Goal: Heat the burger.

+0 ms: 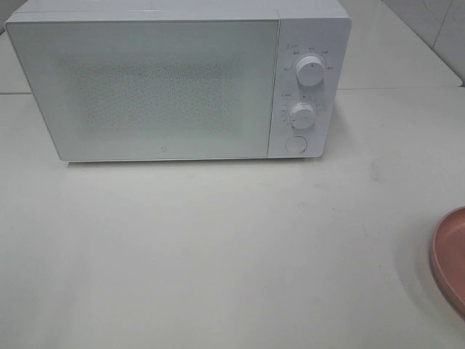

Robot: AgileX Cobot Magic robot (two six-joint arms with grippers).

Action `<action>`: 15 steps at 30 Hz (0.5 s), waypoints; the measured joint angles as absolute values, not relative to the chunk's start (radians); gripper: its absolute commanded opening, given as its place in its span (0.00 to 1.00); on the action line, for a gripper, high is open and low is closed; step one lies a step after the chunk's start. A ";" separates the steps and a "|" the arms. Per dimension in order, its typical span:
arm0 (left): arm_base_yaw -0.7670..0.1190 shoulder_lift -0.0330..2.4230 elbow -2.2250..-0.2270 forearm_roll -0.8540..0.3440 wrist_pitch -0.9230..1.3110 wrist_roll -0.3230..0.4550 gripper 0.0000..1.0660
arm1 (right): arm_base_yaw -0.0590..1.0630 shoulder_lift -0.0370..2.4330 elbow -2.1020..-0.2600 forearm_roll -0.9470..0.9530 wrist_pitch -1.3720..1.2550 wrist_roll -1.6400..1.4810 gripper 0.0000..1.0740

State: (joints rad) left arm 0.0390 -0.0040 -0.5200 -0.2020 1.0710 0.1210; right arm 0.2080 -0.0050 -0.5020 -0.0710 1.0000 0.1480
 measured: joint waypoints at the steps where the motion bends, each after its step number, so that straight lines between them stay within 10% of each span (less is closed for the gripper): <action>1: 0.039 -0.004 -0.520 -0.202 1.071 0.121 0.92 | 0.208 -0.005 -0.502 -0.071 1.000 0.148 0.70; 15: 0.039 -0.004 -0.520 -0.203 1.071 0.121 0.92 | 0.208 -0.005 -0.502 -0.071 1.000 0.148 0.70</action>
State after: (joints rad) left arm 0.0390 -0.0040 -0.5200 -0.2030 1.0710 0.1210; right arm 0.2080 -0.0050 -0.5020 -0.0710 1.0000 0.1480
